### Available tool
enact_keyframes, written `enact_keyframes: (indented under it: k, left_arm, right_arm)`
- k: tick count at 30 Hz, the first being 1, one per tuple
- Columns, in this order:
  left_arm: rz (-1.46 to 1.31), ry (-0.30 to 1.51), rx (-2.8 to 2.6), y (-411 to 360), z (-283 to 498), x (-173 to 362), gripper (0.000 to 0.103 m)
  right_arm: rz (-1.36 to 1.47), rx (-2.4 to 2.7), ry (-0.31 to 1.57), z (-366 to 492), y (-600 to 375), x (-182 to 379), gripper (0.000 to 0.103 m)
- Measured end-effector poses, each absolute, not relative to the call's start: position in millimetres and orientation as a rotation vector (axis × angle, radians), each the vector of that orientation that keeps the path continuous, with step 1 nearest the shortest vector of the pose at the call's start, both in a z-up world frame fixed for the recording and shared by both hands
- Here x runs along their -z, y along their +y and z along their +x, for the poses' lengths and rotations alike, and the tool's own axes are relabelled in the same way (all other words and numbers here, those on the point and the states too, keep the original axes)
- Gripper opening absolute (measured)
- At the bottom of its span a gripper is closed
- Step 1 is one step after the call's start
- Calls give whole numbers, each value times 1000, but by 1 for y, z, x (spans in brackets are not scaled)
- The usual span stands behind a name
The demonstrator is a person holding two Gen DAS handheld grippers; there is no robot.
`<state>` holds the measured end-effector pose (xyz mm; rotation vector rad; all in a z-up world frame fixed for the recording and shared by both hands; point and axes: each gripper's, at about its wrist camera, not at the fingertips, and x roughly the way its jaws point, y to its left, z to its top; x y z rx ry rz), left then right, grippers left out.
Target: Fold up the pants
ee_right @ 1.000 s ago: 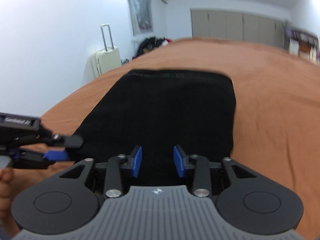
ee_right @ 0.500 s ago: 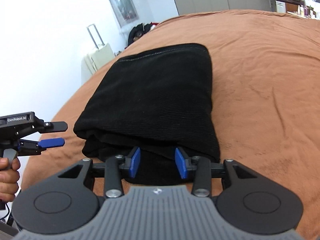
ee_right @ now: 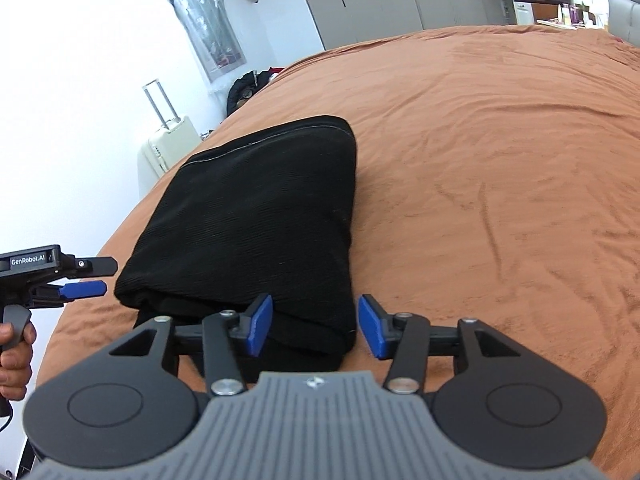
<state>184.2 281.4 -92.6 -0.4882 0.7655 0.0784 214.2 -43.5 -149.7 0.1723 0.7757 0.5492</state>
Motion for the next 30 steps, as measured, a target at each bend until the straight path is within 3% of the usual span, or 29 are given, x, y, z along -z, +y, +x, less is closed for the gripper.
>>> enact_keyframes:
  k: [5,10,14,15,21,30]
  left_arm:
    - [-507,751,-52,297,200,91,89]
    - [-727,781,106,321,218,117,89]
    - [-867,817,125,340,234,145,89]
    - [-895,825,132,344,238,150,93]
    - [-1000,851,214,357,256,176,101]
    - [-1092,890,325,369,273,201,103]
  right_arm:
    - [198,-539,786,233,-46,155,52]
    - [268,-564,791,260,-45,158,75]
    - [372,-644,838,290,-44,166,84]
    - [392,-665,858,299,-44,169,86]
    - [458,-735,959,344,-39,190,91]
    - [652,-918,1129,396,-20,233,98]
